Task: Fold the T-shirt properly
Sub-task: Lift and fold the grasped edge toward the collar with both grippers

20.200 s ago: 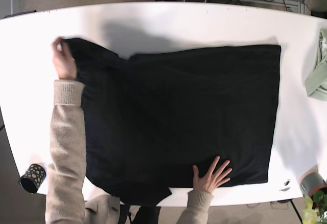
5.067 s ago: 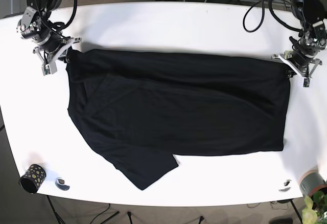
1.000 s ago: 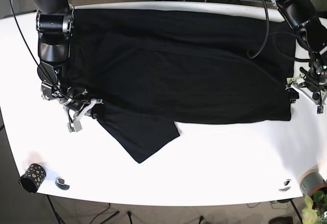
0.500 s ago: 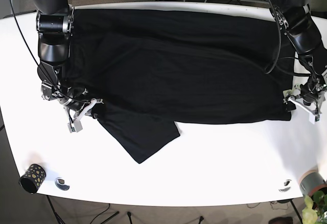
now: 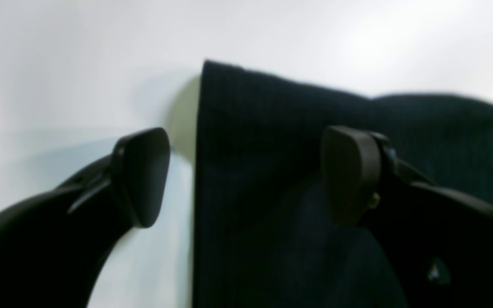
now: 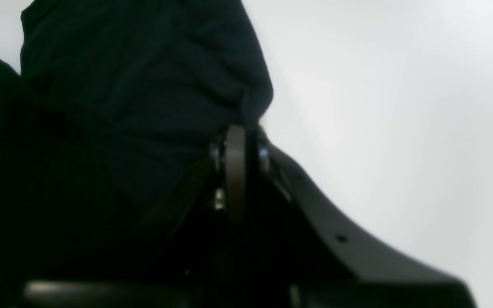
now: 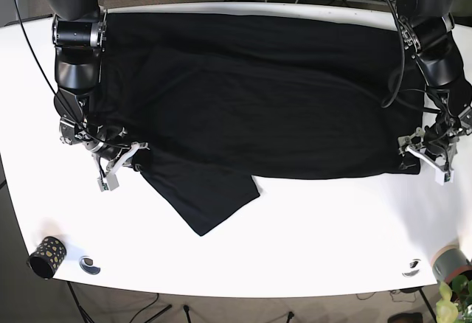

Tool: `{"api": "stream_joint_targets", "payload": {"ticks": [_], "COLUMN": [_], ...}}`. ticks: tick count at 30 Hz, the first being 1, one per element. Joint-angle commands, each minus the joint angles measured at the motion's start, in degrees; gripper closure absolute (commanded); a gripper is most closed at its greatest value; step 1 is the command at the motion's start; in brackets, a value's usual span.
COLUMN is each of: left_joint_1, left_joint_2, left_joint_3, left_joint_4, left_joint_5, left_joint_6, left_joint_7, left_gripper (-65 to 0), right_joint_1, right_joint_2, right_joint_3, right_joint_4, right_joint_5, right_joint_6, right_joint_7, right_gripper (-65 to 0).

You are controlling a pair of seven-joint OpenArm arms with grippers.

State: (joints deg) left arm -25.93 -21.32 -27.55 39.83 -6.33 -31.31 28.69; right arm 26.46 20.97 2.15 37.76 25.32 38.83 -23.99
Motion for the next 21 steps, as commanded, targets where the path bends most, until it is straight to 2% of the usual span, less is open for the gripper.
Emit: {"api": "stream_joint_targets", "payload": {"ticks": [1,2,4,9,12,13,17,21], "left_joint_1": [-1.3,-1.4,-1.5,-1.5,-1.4,-1.4,-1.4,-0.1], "left_joint_2": [-0.4,-0.4,-0.4,-0.3,-0.3,-0.3,-0.3,-0.1], "left_joint_3": [0.1,0.2,0.2,0.2,0.2,0.2,0.0,-0.1], "left_joint_4": [-1.8,-2.6,-3.7,-4.4,-4.3,-4.2,-3.3,2.7], "left_joint_5": [0.3,0.3,0.3,0.6,0.6,0.6,0.1,0.1], "left_joint_6": [0.0,0.0,0.0,0.0,-0.1,-0.3,-0.6,-0.6], "left_joint_7": [0.0,-0.5,-1.5,-4.6,-5.6,-5.9,-6.0,-5.6], "left_gripper": [-51.4,-49.7,-42.4,-15.1,-2.1,0.0,0.0,0.0], "right_joint_1": [1.3,1.3,1.3,1.3,0.9,0.9,0.9,1.4], "right_joint_2": [1.0,1.0,1.0,0.9,0.9,0.9,1.0,1.3], "right_joint_3": [0.1,0.1,0.1,0.1,0.1,0.0,-0.1,0.1], "right_joint_4": [0.6,0.6,0.6,1.0,3.8,4.5,6.2,6.6], "right_joint_5": [-0.1,-0.1,-0.2,-0.2,-0.2,-0.3,-0.3,-0.1], "right_joint_6": [0.07,0.07,0.07,0.07,0.07,0.07,0.07,0.07], "right_joint_7": [0.2,0.2,0.2,0.1,-0.1,-0.1,-0.6,-2.8], "right_gripper": [0.0,0.0,0.0,0.0,0.0,0.0,0.0,0.0]}}
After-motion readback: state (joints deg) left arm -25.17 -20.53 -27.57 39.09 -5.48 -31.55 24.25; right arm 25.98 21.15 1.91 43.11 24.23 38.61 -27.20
